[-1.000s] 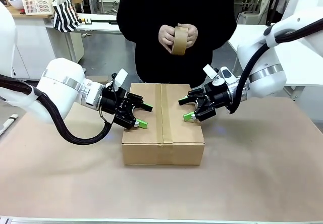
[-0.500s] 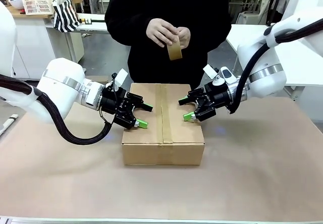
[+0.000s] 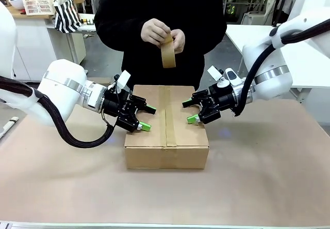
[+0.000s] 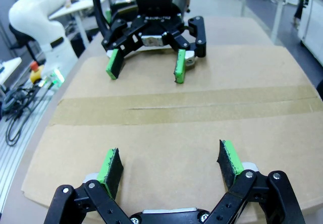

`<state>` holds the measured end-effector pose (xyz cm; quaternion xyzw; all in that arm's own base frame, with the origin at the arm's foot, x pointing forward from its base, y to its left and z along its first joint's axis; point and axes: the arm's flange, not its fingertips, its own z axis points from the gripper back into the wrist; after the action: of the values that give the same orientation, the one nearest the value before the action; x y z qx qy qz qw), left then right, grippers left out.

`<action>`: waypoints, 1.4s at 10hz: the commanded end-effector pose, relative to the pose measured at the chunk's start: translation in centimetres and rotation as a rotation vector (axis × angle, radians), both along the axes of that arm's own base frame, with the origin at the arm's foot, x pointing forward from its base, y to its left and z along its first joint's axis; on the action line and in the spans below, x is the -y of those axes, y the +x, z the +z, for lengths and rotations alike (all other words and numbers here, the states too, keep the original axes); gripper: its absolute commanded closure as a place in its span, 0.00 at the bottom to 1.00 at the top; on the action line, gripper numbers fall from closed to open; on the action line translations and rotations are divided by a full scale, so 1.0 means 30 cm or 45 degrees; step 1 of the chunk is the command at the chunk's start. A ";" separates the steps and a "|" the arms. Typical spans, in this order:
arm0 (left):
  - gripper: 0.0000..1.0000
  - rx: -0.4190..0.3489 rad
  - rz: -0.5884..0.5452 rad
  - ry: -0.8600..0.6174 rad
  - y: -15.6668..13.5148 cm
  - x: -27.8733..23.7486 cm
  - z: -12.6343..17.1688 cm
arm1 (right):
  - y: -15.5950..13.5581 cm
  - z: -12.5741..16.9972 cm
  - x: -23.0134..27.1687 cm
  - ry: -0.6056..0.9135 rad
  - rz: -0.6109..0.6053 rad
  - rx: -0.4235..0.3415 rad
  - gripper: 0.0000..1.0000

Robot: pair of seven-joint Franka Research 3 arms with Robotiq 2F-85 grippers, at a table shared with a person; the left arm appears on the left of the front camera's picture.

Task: Pack the gift set into the box.
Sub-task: Press and hold the closed box until the human finishes sealing it.

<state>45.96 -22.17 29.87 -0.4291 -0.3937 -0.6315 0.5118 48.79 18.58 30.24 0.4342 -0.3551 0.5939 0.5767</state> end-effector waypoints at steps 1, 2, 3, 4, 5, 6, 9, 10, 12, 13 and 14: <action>0.00 -0.003 -0.009 0.010 -0.006 -0.003 -0.014 | -0.003 -0.012 0.003 -0.006 -0.003 -0.006 0.00; 0.00 -0.003 -0.009 0.010 -0.006 -0.003 -0.014 | -0.003 -0.012 0.003 -0.006 -0.003 -0.006 0.00; 0.00 -0.003 -0.009 0.010 -0.006 -0.003 -0.014 | -0.003 -0.012 0.003 -0.006 -0.003 -0.006 0.00; 0.00 -0.003 -0.009 0.010 -0.006 -0.003 -0.014 | -0.003 -0.012 0.003 -0.006 -0.003 -0.006 0.00; 0.00 -0.003 -0.009 0.010 -0.006 -0.003 -0.014 | -0.003 -0.012 0.003 -0.006 -0.003 -0.006 0.00; 0.00 -0.003 -0.009 0.010 -0.006 -0.003 -0.014 | -0.003 -0.012 0.003 -0.006 -0.003 -0.006 0.00; 0.00 -0.003 -0.009 0.010 -0.006 -0.003 -0.014 | -0.003 -0.012 0.003 -0.006 -0.003 -0.006 0.00; 0.00 -0.003 -0.009 0.010 -0.006 -0.003 -0.014 | -0.003 -0.012 0.003 -0.006 -0.003 -0.006 0.00; 0.00 -0.003 -0.009 0.010 -0.006 -0.003 -0.014 | -0.003 -0.012 0.003 -0.006 -0.003 -0.006 0.00; 0.00 -0.003 -0.009 0.010 -0.006 -0.003 -0.014 | -0.003 -0.012 0.003 -0.006 -0.003 -0.006 0.00; 0.00 -0.003 -0.009 0.010 -0.006 -0.003 -0.014 | -0.003 -0.012 0.003 -0.006 -0.003 -0.006 0.00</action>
<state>45.96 -22.17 29.87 -0.4291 -0.3937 -0.6315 0.5118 48.79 18.58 30.24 0.4342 -0.3551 0.5939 0.5767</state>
